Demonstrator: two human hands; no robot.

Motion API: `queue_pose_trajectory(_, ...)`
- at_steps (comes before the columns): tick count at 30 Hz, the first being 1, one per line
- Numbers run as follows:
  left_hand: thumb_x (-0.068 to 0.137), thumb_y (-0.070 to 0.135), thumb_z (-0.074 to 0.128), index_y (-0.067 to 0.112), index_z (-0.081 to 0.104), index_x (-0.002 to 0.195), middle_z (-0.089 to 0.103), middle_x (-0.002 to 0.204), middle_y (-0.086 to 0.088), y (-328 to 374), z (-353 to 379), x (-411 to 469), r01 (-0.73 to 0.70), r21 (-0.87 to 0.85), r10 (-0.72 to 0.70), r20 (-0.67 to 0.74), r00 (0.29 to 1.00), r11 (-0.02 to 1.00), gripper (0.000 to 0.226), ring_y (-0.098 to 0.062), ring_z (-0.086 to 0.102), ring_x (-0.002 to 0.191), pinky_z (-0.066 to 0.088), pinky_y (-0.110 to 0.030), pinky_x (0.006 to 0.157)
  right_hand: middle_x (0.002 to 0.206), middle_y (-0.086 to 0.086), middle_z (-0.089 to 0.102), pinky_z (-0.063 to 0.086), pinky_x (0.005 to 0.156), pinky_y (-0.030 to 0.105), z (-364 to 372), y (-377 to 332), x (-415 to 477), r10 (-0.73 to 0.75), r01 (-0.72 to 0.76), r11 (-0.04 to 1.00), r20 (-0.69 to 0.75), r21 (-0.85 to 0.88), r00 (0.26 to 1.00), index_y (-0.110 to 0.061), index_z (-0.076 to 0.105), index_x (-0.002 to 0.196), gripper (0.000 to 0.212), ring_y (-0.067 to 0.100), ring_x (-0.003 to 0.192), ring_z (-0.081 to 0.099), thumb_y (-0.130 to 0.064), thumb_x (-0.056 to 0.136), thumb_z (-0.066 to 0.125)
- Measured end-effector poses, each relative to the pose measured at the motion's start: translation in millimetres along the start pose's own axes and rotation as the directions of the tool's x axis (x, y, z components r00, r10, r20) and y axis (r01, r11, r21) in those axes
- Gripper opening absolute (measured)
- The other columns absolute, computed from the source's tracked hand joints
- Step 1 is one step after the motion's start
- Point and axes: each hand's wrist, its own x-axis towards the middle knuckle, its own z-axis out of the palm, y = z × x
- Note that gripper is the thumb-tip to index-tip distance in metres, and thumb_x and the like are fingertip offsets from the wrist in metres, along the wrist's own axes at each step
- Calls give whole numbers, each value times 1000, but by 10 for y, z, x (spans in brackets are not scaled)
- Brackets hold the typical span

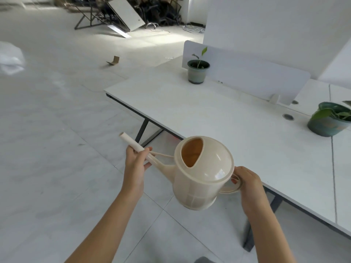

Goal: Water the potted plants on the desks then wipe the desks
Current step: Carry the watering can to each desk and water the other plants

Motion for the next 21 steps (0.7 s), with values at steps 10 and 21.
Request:
queue_pose_trajectory(10, 94, 10, 43, 10, 38, 129, 53, 119, -17, 93, -36, 1003, 67, -59, -62, 79, 995, 996, 36, -30, 53, 113, 48, -34, 86, 45, -13, 59, 34, 67, 28, 480, -149, 747, -28, 27, 1000, -27, -12, 999, -21, 62, 40, 32, 10, 60, 53, -18, 71, 56)
queue_pose_trajectory(21, 93, 5, 37, 24, 52, 101, 60, 106, -8, 366, 560, 2660, 44, -236, -20, 106, 994, 971, 25, -22, 56, 96, 46, -34, 86, 50, -15, 63, 34, 74, 27, 1014, -537, 2581, -99, 98, 995, 53, 8, 994, -24, 67, 44, 38, -7, 53, 56, -12, 76, 52)
